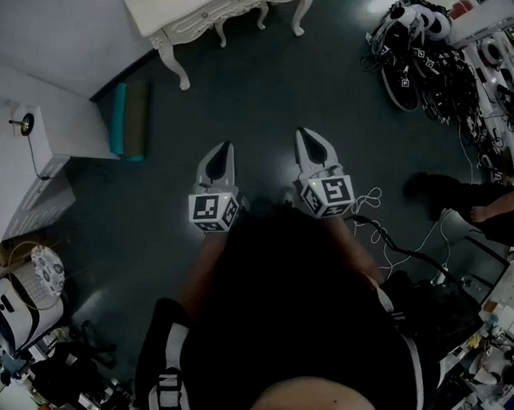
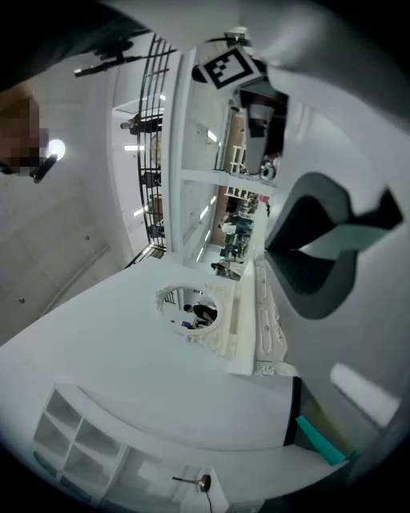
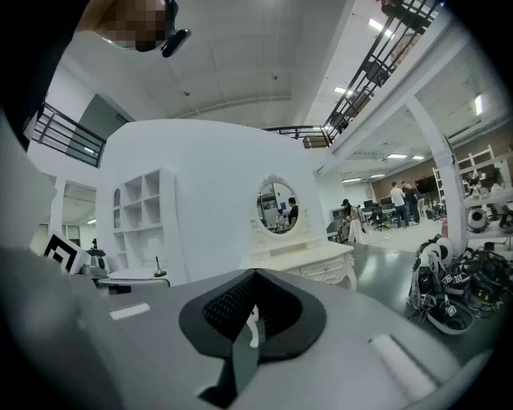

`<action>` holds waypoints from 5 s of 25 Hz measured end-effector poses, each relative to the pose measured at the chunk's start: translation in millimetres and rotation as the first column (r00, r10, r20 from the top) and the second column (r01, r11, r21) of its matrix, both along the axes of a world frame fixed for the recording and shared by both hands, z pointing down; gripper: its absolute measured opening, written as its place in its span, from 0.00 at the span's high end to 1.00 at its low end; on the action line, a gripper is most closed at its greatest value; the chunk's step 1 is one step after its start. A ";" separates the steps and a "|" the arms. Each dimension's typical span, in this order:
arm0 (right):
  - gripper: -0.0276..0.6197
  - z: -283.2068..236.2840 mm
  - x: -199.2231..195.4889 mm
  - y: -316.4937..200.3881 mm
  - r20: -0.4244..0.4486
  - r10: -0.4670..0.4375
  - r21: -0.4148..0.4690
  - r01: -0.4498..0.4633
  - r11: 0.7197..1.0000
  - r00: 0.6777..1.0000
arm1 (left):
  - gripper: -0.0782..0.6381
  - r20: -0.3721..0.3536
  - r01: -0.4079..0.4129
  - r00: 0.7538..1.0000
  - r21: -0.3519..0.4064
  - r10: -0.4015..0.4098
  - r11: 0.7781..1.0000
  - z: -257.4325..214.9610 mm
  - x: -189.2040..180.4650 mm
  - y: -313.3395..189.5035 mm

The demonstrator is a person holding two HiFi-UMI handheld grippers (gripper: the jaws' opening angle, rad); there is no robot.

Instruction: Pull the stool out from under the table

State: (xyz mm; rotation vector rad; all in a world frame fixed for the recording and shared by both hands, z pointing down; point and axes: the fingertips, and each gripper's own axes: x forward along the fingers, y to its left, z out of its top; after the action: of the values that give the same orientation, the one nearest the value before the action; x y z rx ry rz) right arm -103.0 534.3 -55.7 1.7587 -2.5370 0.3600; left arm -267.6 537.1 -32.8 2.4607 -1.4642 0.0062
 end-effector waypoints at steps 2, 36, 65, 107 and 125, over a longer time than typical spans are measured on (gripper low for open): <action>0.96 -0.5 -5.3 1.9 -0.001 0.001 0.002 -0.001 1.000 1.000 | 0.88 -0.002 0.000 1.000 -0.001 0.000 1.000 0.4 -5.3 1.8; 0.96 3.1 10.6 -149.4 -0.008 0.048 0.038 -0.048 0.998 0.999 | 0.88 -0.025 -0.030 0.999 -0.052 0.028 0.998 27.5 4.8 -140.4; 0.96 22.7 176.2 -425.4 0.005 -0.099 -0.001 0.099 0.995 0.995 | 0.88 0.020 0.153 0.988 -0.049 -0.152 0.987 23.3 169.0 -401.9; 0.96 327.6 184.5 -673.4 -0.004 -0.287 -0.042 0.286 0.957 0.958 | 0.88 0.074 0.274 0.960 -0.049 -0.270 0.961 327.9 176.4 -607.9; 0.96 585.8 184.7 -705.4 -0.006 -0.308 0.041 0.308 0.951 0.951 | 0.88 0.055 0.362 0.929 0.065 -0.366 0.930 554.5 146.2 -622.8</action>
State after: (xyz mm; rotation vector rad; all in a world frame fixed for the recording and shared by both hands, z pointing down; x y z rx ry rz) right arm 81.6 -171.1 530.1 1.3379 -2.7771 0.2941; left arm -121.4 -85.7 521.6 2.2075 -1.9530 -0.0275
